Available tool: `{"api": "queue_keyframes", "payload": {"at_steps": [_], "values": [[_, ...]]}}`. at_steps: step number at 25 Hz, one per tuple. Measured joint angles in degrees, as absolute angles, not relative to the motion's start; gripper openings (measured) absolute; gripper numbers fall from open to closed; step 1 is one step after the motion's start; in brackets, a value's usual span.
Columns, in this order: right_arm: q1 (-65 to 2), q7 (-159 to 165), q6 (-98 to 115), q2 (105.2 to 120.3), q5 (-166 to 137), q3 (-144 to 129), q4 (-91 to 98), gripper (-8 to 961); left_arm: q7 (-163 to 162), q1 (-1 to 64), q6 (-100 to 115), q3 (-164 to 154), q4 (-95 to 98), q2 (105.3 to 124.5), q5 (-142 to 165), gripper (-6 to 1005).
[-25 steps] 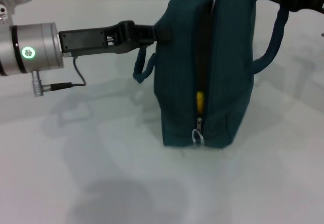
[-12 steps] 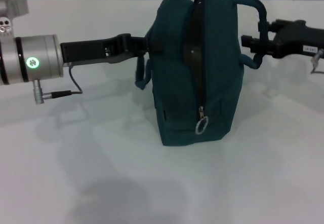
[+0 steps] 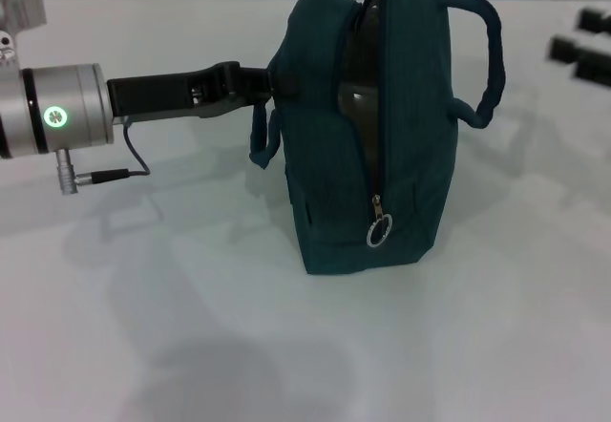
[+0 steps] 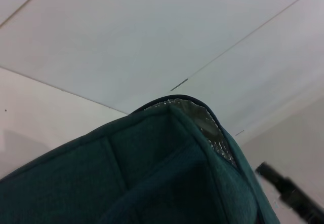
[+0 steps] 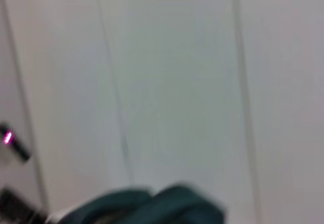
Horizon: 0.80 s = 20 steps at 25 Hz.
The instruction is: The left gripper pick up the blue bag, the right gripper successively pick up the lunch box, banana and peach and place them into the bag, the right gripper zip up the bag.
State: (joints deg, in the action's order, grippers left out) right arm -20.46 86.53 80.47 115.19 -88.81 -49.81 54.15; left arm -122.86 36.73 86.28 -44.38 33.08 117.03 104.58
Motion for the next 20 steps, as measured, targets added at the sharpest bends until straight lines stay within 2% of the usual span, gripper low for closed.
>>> {"api": "queue_keyframes", "payload": {"at_steps": [6,8,12,20], "values": [[-17.05,79.77,91.38,114.97,-80.18,-43.88,51.66,613,-122.91,36.75,86.31,-44.39,32.92,117.15,104.58,64],[-17.66,77.92,103.29,114.6,-80.77,-45.1,48.63,612,-122.95,36.74,86.27,-44.38,32.88,117.3,104.59,64],[-19.98,77.66,107.99,114.44,-87.76,-48.83,45.32,610,-123.01,36.76,86.14,-44.39,33.06,117.59,104.59,64],[-27.18,75.07,95.48,115.4,-100.62,-60.0,33.04,605,-123.13,37.04,86.13,-44.38,33.0,117.71,104.42,64]]}}
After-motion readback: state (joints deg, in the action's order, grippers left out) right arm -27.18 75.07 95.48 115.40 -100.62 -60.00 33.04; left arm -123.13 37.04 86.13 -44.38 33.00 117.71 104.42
